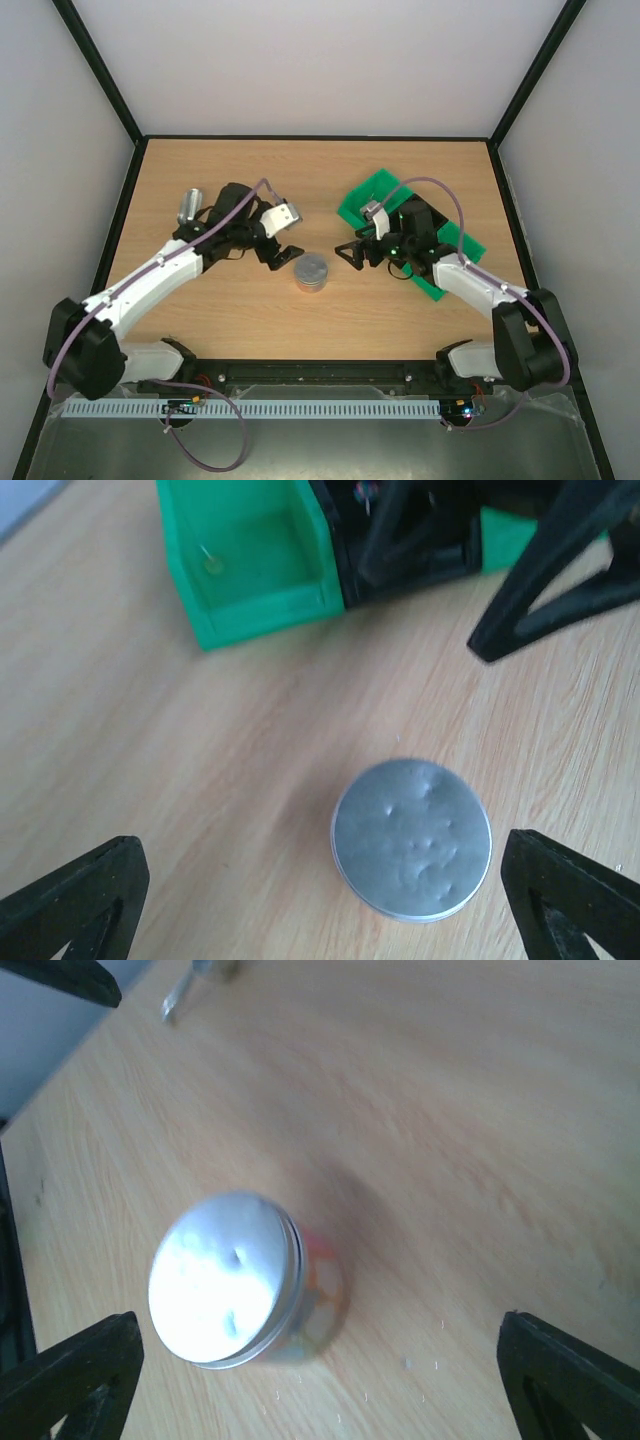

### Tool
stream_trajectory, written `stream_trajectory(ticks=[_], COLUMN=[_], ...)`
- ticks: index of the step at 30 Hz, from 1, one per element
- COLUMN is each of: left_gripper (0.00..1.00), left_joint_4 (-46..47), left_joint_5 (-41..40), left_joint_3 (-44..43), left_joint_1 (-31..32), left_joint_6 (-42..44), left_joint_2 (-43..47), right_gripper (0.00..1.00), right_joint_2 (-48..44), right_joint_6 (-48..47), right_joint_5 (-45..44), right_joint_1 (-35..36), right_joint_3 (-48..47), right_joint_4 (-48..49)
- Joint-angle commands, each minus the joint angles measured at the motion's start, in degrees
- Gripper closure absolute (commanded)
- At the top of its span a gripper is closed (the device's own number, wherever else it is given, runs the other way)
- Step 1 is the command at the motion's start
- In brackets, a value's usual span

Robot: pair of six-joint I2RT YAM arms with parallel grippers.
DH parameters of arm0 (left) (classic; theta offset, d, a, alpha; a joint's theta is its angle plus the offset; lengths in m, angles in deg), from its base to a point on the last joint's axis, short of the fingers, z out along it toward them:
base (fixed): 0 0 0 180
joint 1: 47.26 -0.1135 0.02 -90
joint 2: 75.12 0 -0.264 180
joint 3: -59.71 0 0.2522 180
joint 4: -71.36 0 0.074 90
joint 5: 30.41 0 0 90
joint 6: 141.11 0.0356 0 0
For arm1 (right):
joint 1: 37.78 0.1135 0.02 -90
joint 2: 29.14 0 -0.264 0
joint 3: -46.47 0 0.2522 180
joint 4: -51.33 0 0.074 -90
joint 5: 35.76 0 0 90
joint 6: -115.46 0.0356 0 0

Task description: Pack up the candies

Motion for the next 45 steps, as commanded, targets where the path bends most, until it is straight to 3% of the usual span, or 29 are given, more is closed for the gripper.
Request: stream_trajectory(ticks=[1,3,6,8,10,14,20,30,35,41,45], left_gripper=[0.0,0.0,0.0,0.0,0.0,0.01,0.0,0.07,0.17,0.47,0.6], left_joint_4=[6.17,6.2,-1.07,-1.8,-0.8,-0.17,-2.99,-2.35,-1.62,0.57,2.05], left_joint_5=[1.02,-3.39,1.07,2.14,2.3,1.66,2.09,0.6,0.11,-0.15,-1.2], left_joint_3=[1.8,2.02,-1.38,-0.77,1.33,3.15,1.35,3.04,2.39,2.59,2.71], left_joint_1=[-0.69,-0.84,-2.03,-3.07,-3.27,-3.27,-3.1,-0.67,2.8,5.24,6.53], left_joint_6=[-9.49,-12.46,-7.08,-6.94,-6.13,-4.64,-0.45,2.59,3.09,5.17,6.09], left_joint_2=[4.42,4.19,1.13,1.01,1.89,1.51,-3.29,-4.51,-5.59,-7.88,-10.28], right_gripper=[0.01,0.01,0.01,0.01,0.01,0.01,0.01,0.01,0.01,0.05,0.09], right_joint_2=[-2.57,-0.27,2.64,-0.32,-2.61,1.89,10.24,24.46,28.48,30.07,30.75], right_joint_6=[6.41,10.79,11.92,11.09,4.87,1.75,-6.13,-10.96,-10.24,-10.03,-10.06], right_joint_5=[-2.72,-1.27,9.13,5.38,-0.56,-3.88,-11.58,-12.46,-12.76,-12.01,-11.79], right_joint_1=[0.17,0.06,0.29,2.22,6.89,10.51,15.55,18.19,18.58,19.13,19.39], right_joint_3=[7.87,7.57,8.08,15.07,20.02,24.09,24.41,19.09,17.92,17.75,17.75], right_joint_4=[18.79,20.23,22.09,31.75,35.5,42.54,49.14,62.28,66.65,67.71,68.03])
